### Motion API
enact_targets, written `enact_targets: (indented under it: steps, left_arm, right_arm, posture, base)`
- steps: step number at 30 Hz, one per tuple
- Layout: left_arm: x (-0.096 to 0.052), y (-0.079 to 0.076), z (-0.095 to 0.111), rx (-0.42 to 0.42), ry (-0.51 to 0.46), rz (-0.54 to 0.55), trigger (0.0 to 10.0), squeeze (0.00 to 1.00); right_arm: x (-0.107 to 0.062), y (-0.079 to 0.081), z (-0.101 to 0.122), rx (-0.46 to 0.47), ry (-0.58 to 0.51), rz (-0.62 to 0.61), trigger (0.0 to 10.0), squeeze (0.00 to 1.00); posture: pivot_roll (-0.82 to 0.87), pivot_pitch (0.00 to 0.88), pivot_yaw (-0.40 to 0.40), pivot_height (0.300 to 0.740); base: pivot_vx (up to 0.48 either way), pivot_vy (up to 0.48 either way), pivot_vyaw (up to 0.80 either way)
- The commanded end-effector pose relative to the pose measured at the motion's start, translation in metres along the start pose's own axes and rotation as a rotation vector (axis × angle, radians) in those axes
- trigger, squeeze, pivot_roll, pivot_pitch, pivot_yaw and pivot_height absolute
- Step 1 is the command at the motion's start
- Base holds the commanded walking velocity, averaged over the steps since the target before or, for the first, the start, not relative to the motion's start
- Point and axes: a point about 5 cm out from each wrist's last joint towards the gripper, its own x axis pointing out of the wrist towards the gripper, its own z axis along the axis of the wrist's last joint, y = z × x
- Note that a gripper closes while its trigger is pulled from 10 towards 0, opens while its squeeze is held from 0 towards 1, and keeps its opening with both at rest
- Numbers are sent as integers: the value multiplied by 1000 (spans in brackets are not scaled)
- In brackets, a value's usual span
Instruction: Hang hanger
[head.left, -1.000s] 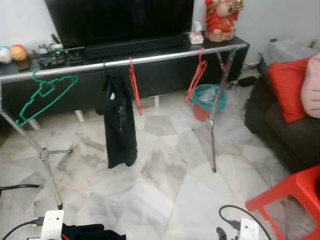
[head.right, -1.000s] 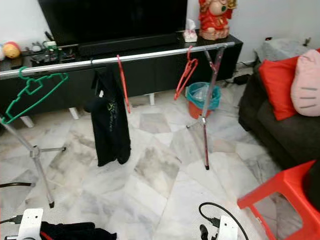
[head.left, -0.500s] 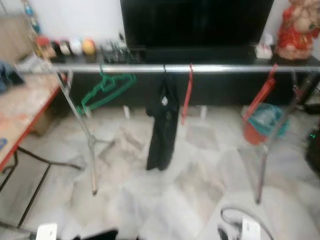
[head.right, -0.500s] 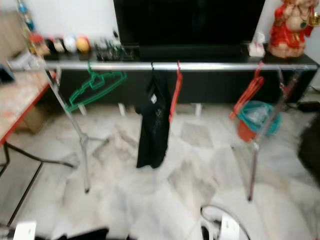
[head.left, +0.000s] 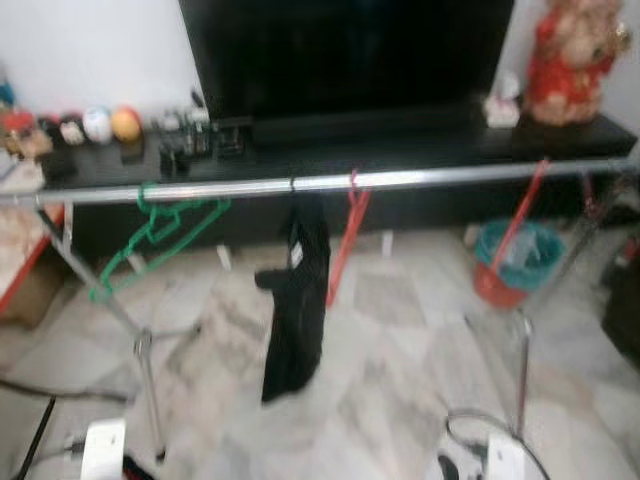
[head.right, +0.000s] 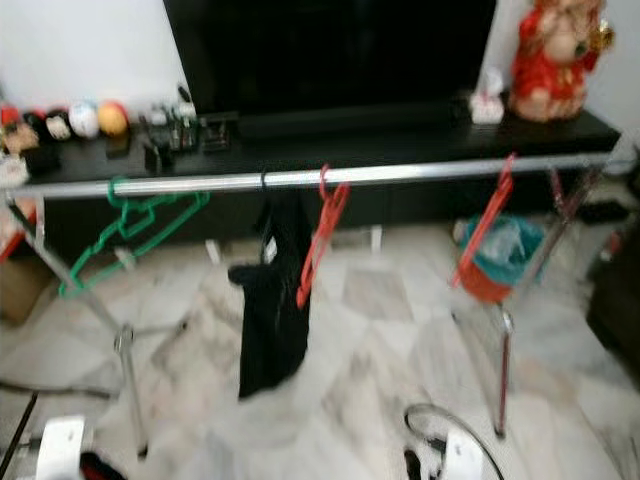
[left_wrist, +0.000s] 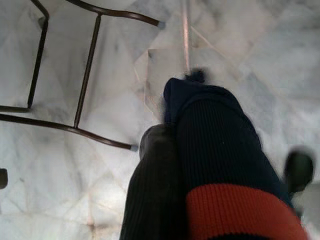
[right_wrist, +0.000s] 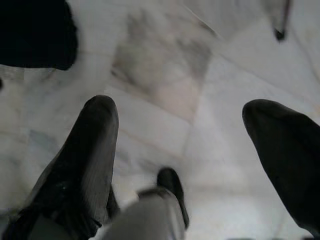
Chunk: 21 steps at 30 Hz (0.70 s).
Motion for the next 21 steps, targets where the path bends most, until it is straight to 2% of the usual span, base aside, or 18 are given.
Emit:
enact_targets:
  steps: [1,3,6,8,19,21]
  left_arm:
    - [1,11,2,-2,-5,35,10000,0]
    - [1,11,2,-2,-4,38,10000,0]
    - [0,9,1,8,-4,21,10000,0]
    - [0,7,1,-17,-10,12,10000,0]
    - [0,3,-1,-6,-9,-3,10000,0]
    - [0,2,-1,-6,-9,-4,10000,0]
  right_arm:
    - [2,9,2,-21,-10,33,10000,0]
    - [2,9,3,-26,-12,33,10000,0]
    - [2,10,3,-23,-15,32,10000,0]
    - [2,10,2,28,-16,23,10000,0]
    - [2,10,7,-38,-59,0,10000,0]
    - [2,9,14,-50,-110,-11,10000,0]
  posture:
    - [-31,0,55,740]
    - [-31,0,55,740]
    - [-30,0,54,740]
    - [-30,4,54,740]
    - [-31,10,49,740]
    - [-30,13,46,740]
  base:
    - [480,0,0]
    - [384,0,0]
    - [0,0,598]
    - [0,0,0]
    - [0,0,0]
    - [0,0,0]
